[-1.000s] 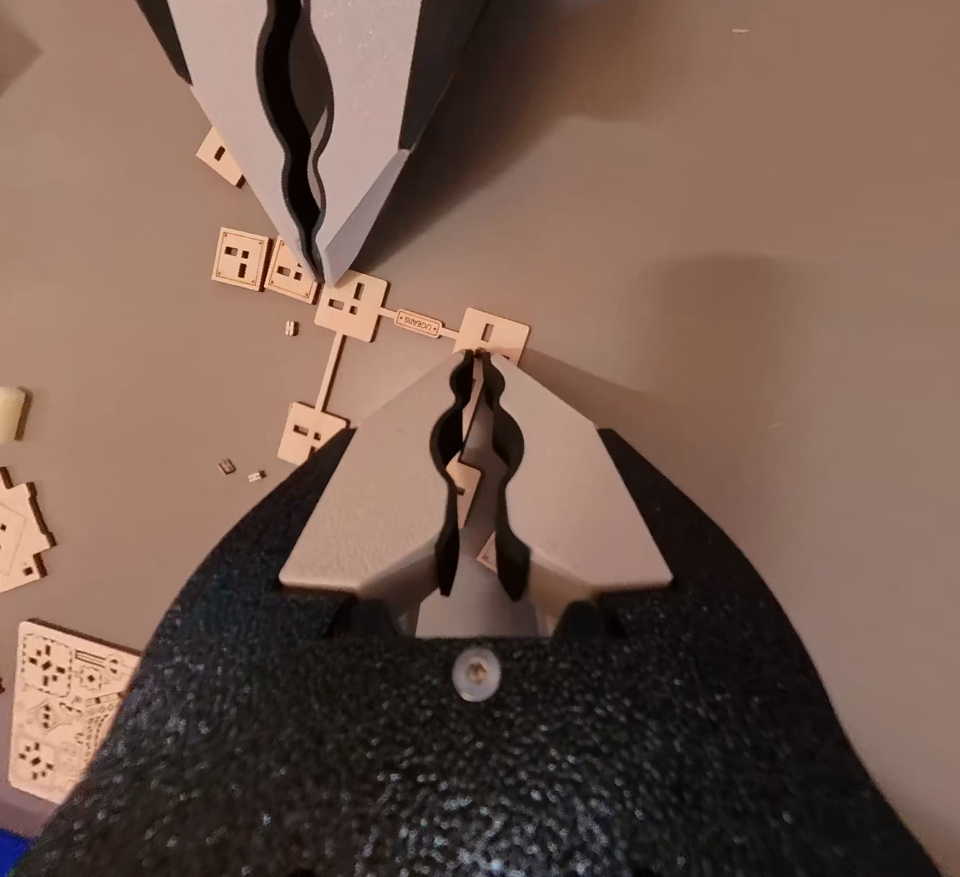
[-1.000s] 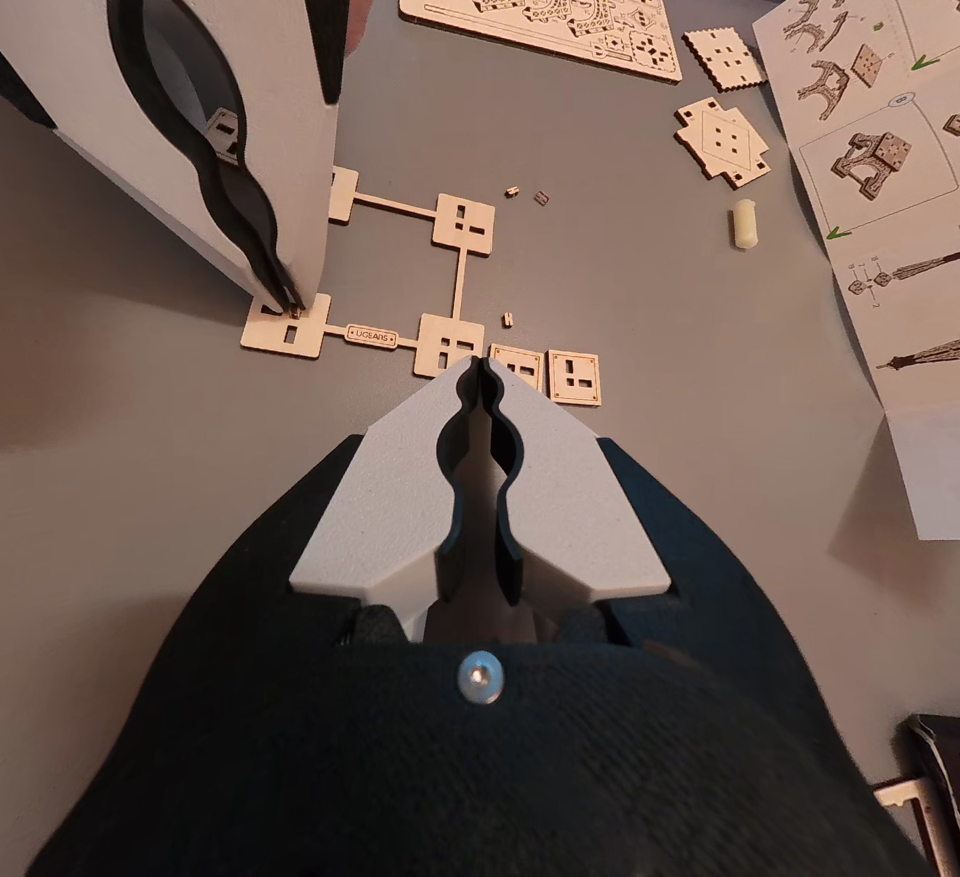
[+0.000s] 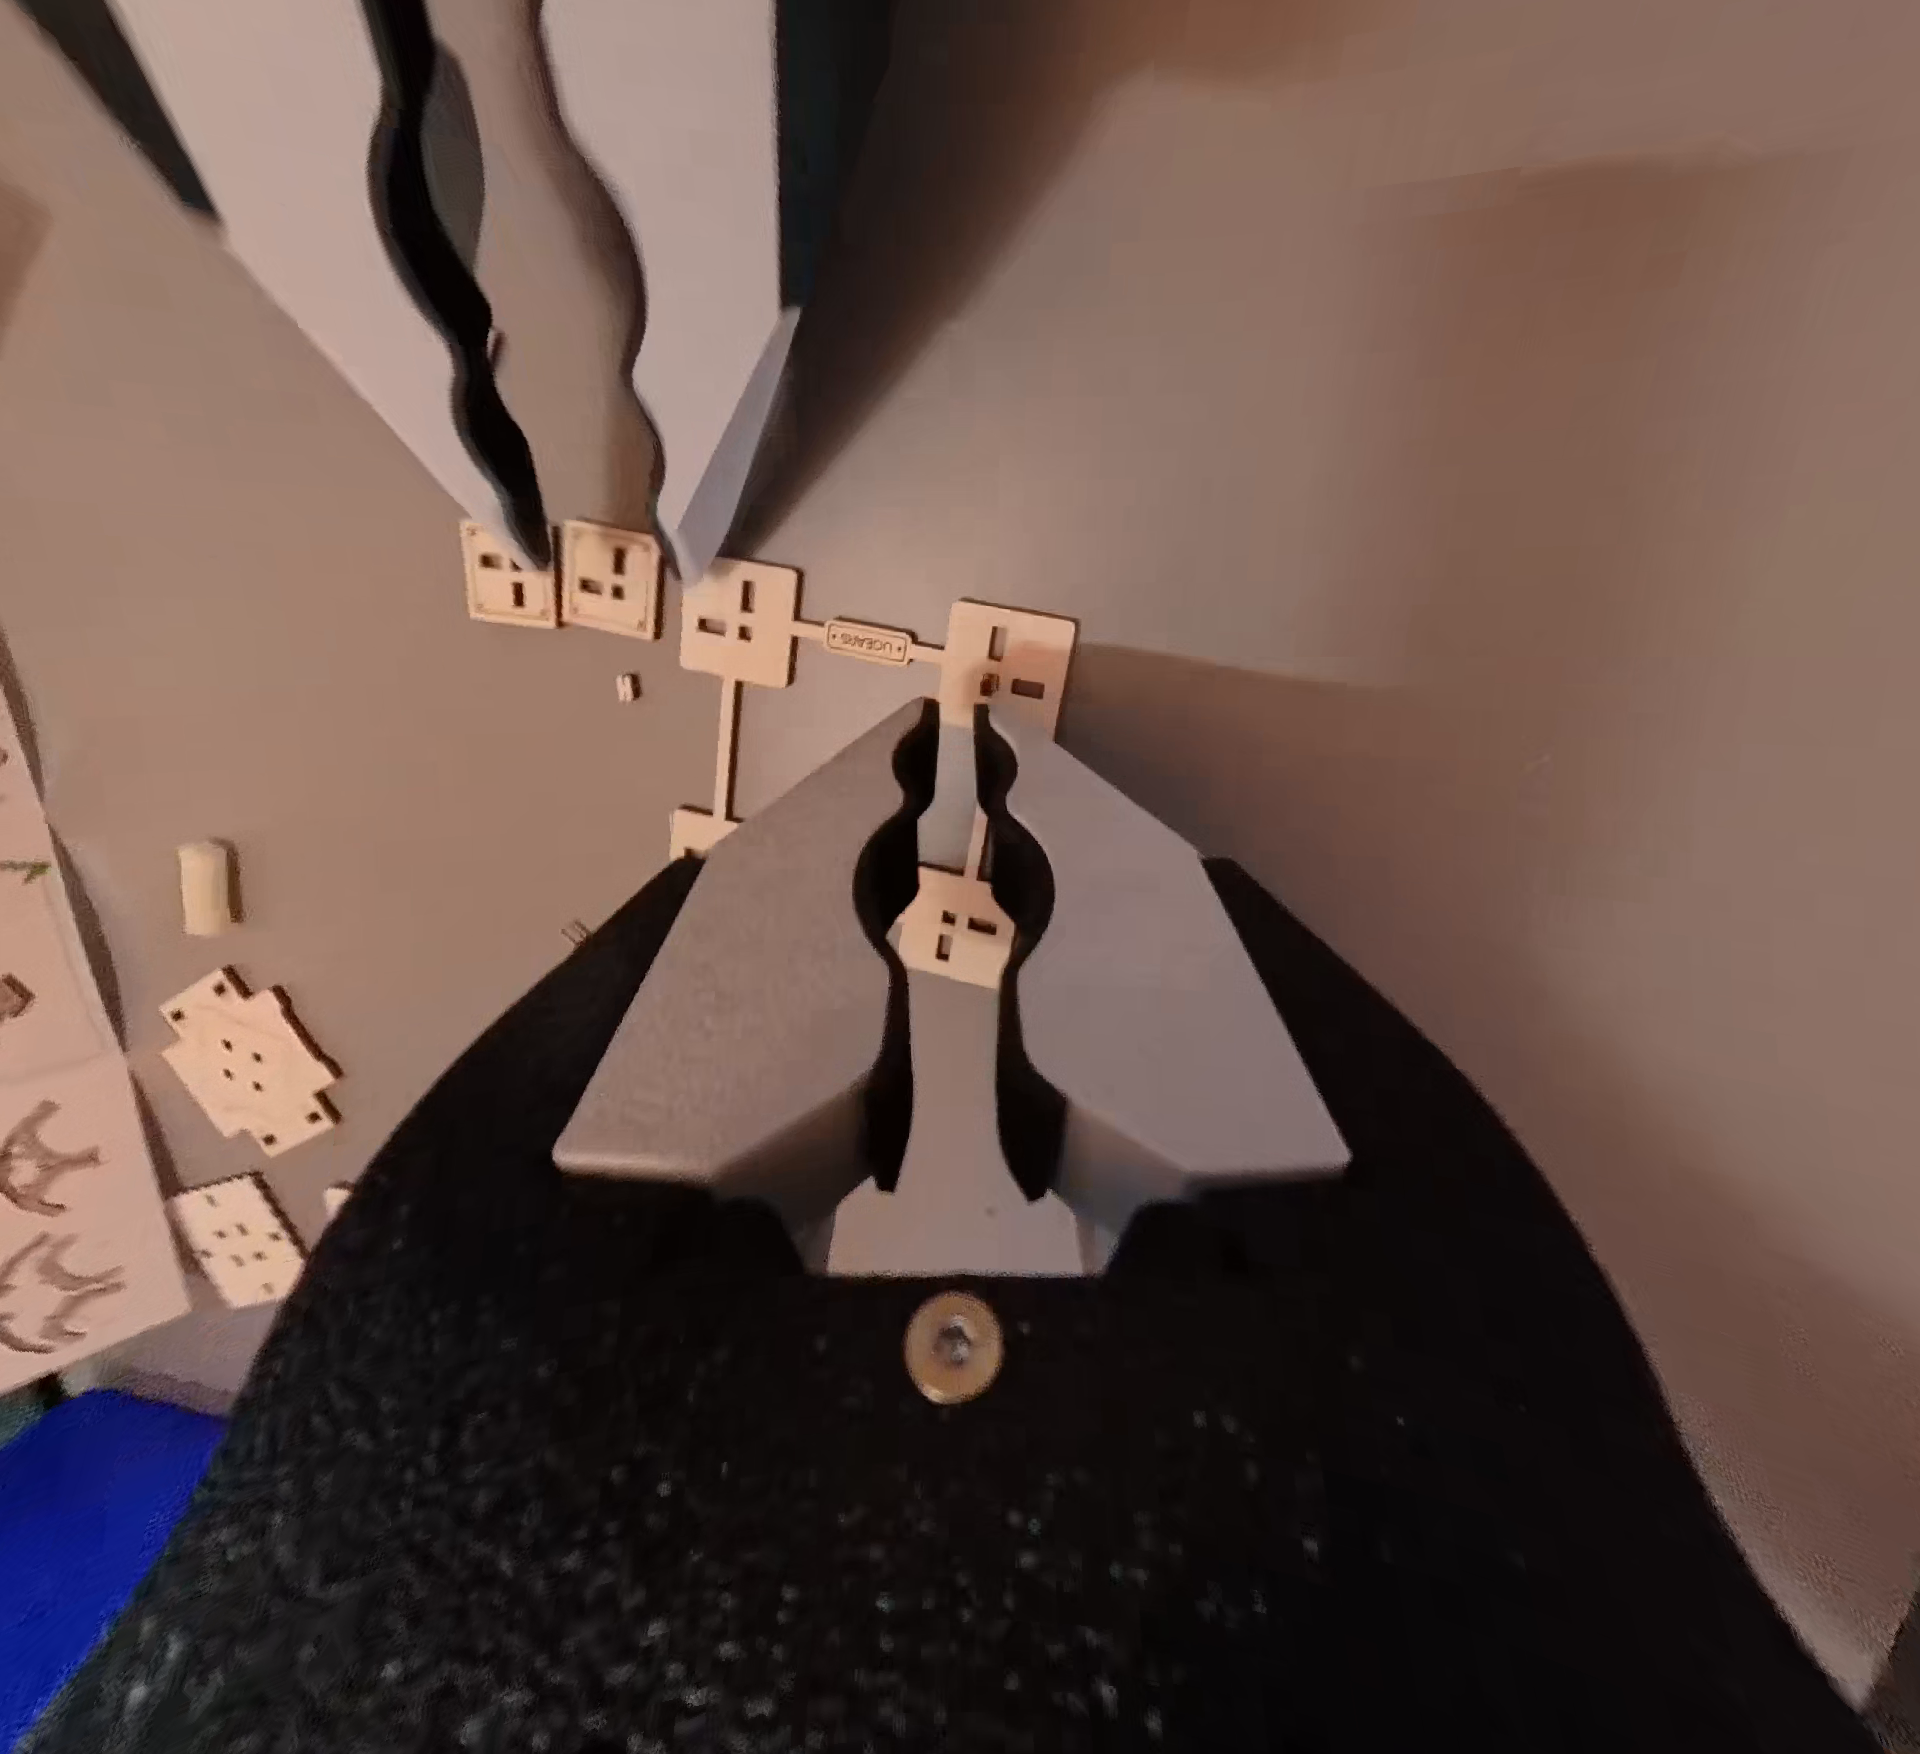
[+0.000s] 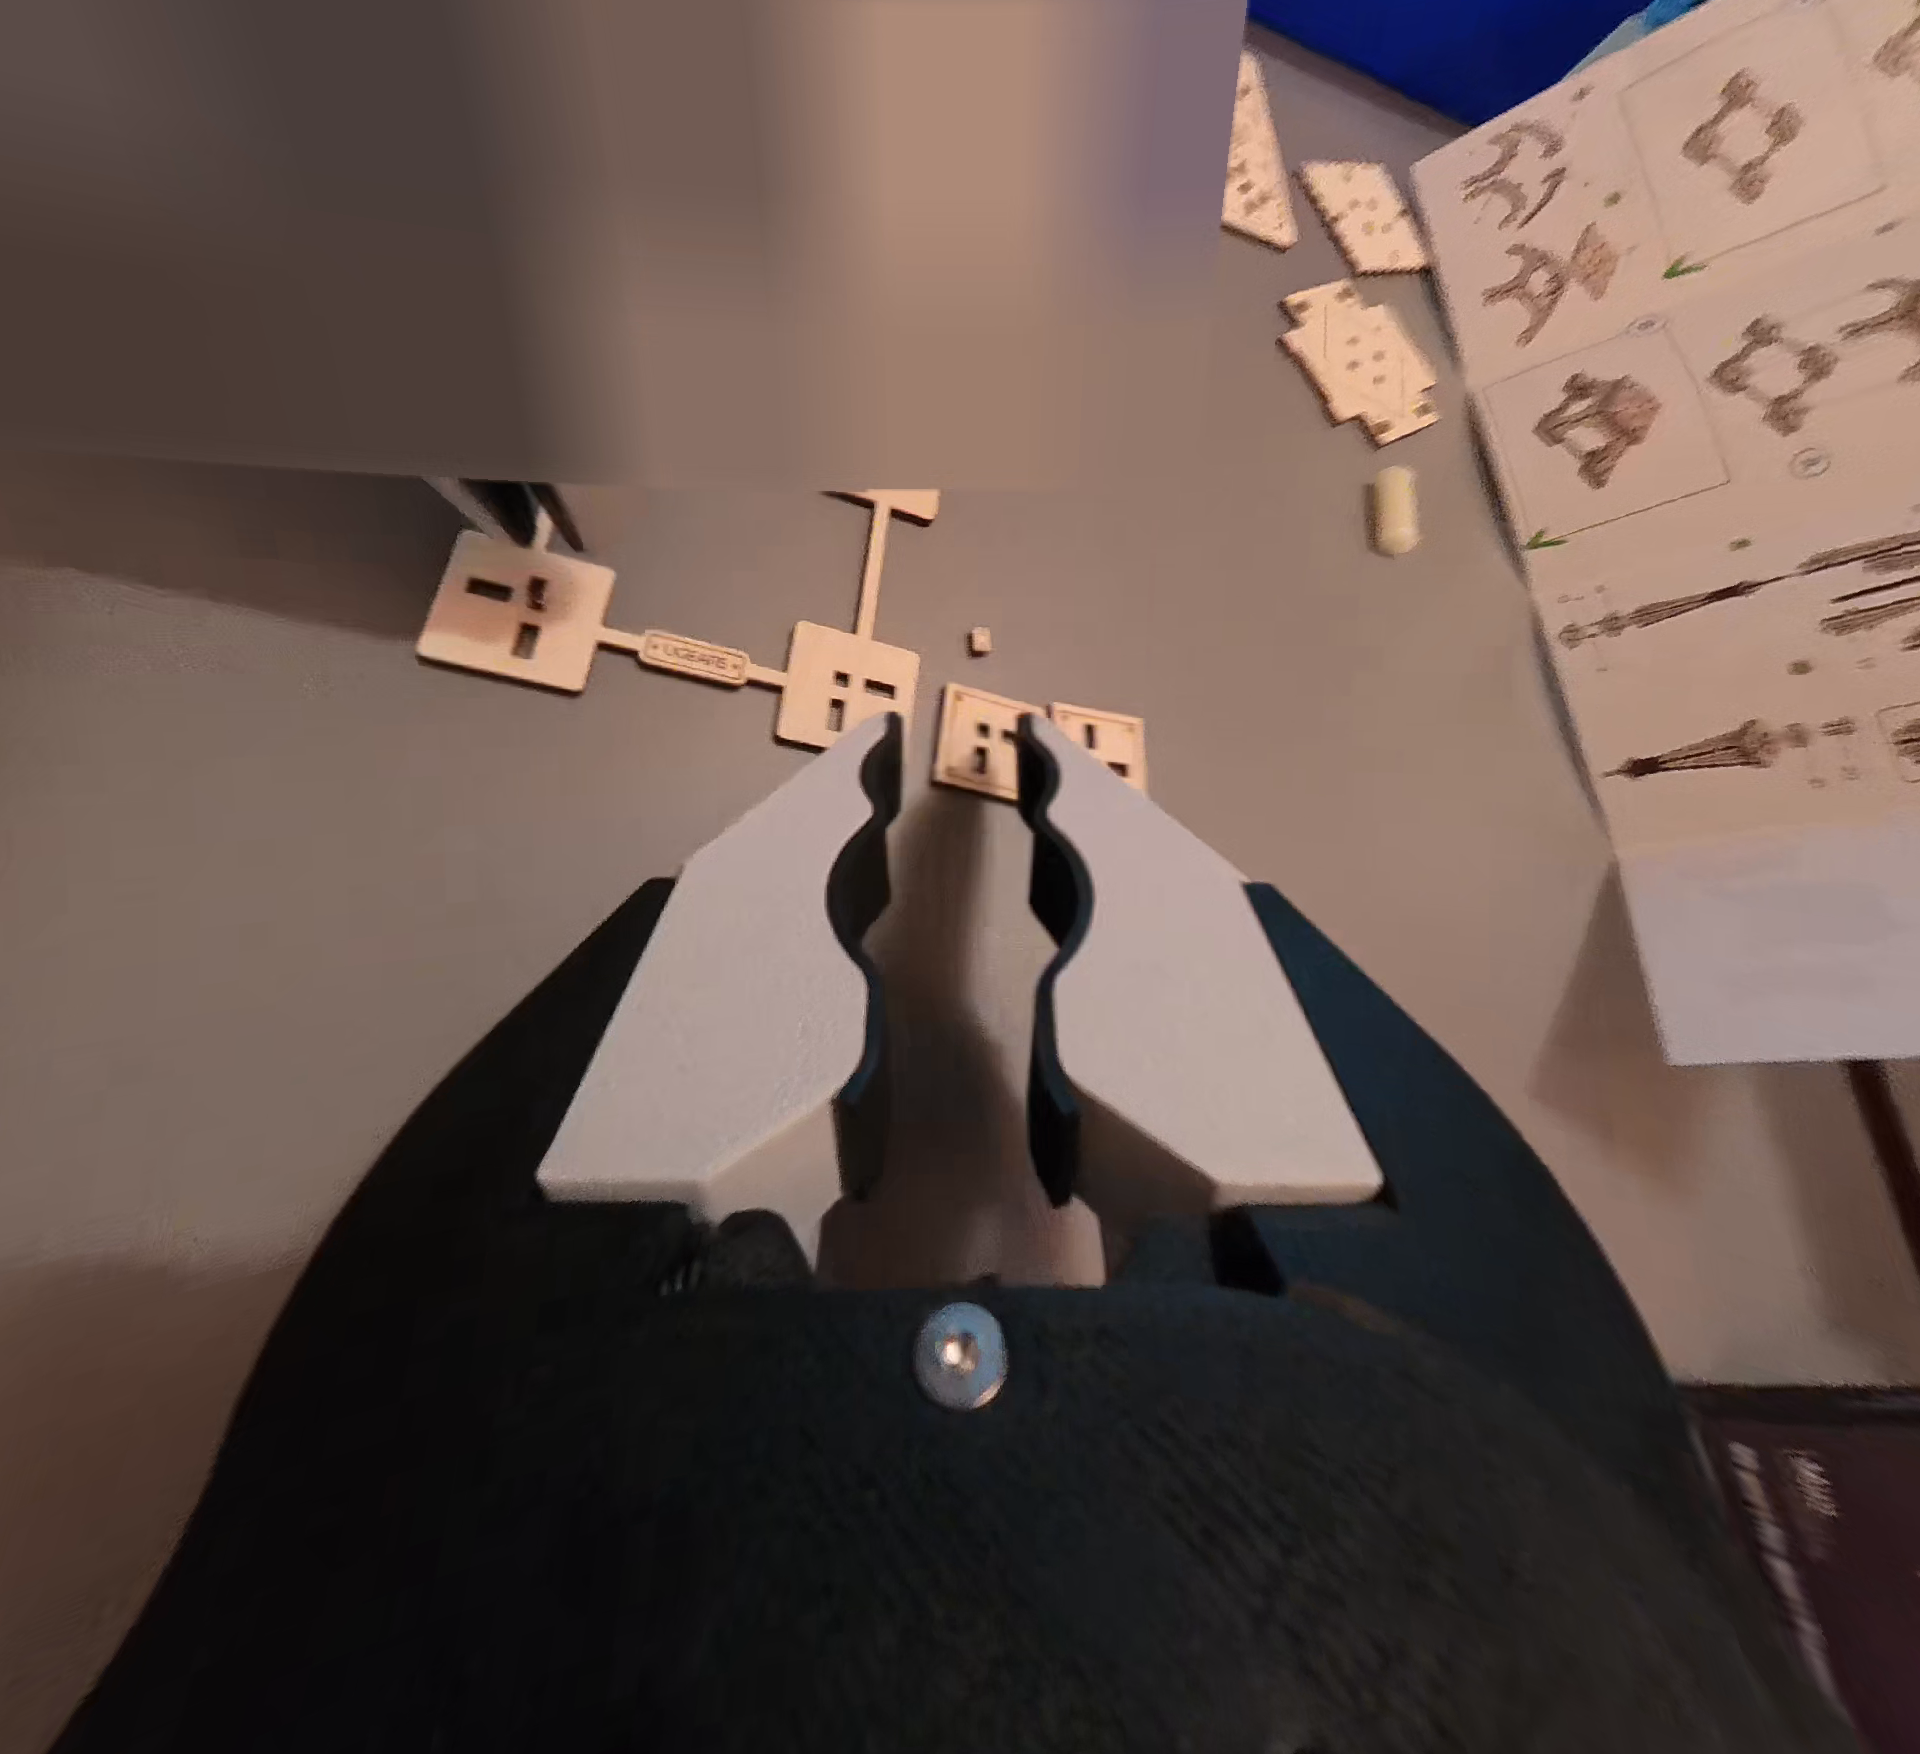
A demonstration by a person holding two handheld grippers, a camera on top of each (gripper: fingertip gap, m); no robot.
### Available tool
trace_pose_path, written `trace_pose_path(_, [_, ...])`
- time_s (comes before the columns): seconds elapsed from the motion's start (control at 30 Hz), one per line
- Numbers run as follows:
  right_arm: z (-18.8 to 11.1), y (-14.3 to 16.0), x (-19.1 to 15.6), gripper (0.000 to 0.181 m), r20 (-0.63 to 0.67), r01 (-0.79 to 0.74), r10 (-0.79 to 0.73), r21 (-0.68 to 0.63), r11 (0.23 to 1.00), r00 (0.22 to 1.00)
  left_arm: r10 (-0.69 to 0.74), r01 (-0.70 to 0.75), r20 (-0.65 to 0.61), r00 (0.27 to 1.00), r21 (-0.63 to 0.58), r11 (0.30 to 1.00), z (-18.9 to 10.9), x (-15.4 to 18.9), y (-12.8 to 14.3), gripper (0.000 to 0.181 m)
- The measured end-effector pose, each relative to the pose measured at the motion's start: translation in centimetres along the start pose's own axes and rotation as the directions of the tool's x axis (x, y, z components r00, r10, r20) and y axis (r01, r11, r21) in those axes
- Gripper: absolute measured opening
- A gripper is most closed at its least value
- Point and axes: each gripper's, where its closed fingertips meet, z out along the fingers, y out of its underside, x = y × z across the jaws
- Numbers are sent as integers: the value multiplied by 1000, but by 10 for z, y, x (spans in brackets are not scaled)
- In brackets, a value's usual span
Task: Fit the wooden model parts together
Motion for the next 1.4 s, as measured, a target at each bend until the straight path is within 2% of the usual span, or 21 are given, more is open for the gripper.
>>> trace_pose_path(0.03, [-6,-3,5,24,-29,17,-16,28,999,999,-32,31,15,999,40,999,-2,-1,0,3])
trace_pose_path(0.13, [-39,-25,20,26,-103,17,-1,154,988,995,-106,100,37,994,140,985,-7,-3,2,0])
trace_pose_path(0.17, [-52,-35,14,9,-79,15,2,207,978,997,-119,111,34,992,169,979,-7,-2,2,0])
trace_pose_path(0.2, [-63,-46,2,0,-45,36,-25,263,964,999,-123,116,26,992,191,975,-7,-1,2,0])
trace_pose_path(0.27, [-75,-63,-22,0,-94,166,-143,338,926,985,-124,117,21,992,204,972,-5,0,5,0])
trace_pose_path(0.33, [-66,-56,-50,0,-119,304,-281,266,915,952,-104,98,18,994,211,973,-3,1,6,3])
trace_pose_path(0.43, [-48,-45,-68,0,-176,445,-419,152,882,891,-91,89,-2,996,231,969,-1,0,4,4])
trace_pose_path(0.53, [-32,-35,-79,0,-108,452,-441,118,884,891,-84,91,-38,996,250,964,1,0,3,4])
trace_pose_path(0.8, [-14,-25,-75,0,-88,518,-514,35,855,853,-15,36,-82,997,251,967,6,2,2,1])
trace_pose_path(1.03, [-10,-21,-76,0,-57,525,-523,15,851,850,27,2,-119,993,236,972,11,6,0,0])
trace_pose_path(1.27, [-10,-20,-76,0,-47,507,-506,18,862,861,61,-38,-119,991,181,983,11,6,2,0])
trace_pose_path(1.4, [-10,-20,-76,0,-45,525,-525,-6,851,850,94,-83,-129,987,87,993,11,6,3,0])
